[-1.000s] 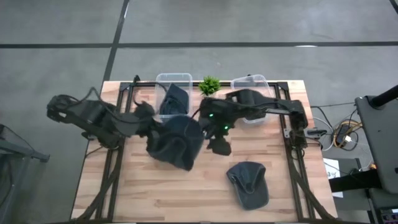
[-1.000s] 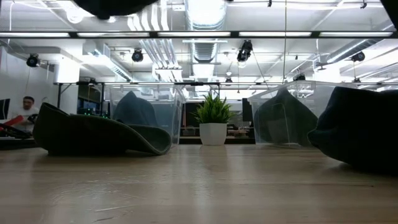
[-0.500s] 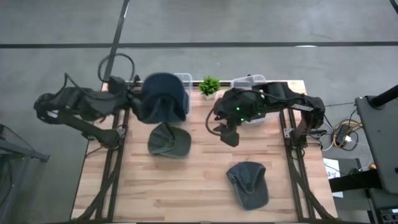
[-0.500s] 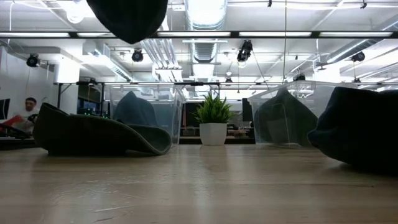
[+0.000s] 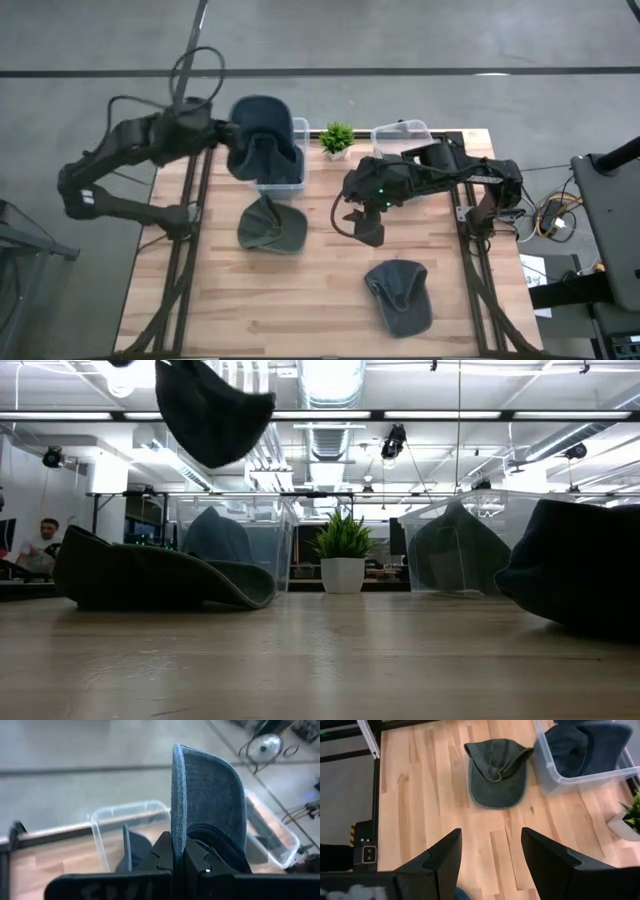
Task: Pick & Place hat
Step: Put the left blue cap into the left transparent bin
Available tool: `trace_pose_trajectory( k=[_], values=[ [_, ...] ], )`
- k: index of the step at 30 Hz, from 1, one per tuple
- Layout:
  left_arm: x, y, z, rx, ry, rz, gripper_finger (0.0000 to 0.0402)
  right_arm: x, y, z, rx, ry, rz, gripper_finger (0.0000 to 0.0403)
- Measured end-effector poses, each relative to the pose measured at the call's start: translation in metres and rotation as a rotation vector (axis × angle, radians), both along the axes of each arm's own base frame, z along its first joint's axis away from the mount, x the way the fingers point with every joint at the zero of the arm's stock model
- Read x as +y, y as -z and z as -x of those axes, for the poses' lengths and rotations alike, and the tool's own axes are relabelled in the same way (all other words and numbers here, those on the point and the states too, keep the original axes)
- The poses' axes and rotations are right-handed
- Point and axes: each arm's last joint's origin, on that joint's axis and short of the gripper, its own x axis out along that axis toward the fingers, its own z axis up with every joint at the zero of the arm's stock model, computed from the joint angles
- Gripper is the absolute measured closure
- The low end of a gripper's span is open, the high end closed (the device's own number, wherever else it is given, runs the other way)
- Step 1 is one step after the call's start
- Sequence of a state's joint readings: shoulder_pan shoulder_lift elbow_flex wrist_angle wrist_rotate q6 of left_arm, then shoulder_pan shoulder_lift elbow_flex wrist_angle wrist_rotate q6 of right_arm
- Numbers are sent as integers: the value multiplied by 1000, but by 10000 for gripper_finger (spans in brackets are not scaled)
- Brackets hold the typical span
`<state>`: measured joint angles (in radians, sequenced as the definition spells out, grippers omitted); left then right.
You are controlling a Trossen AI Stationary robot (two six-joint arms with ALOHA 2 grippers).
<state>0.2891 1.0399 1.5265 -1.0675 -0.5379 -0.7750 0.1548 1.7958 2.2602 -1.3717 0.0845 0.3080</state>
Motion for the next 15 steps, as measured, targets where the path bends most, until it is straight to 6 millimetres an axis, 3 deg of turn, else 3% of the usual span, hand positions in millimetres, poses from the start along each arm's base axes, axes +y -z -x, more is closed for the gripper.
trace_pose_trajectory(
  k=[8,15],
  values=[
    [55,25,-33,109,-15,155,397,13,5,-1,3,7,31,204],
    [94,36,-58,91,16,204,397,21,9,-2,1,15,34,204]
  ],
)
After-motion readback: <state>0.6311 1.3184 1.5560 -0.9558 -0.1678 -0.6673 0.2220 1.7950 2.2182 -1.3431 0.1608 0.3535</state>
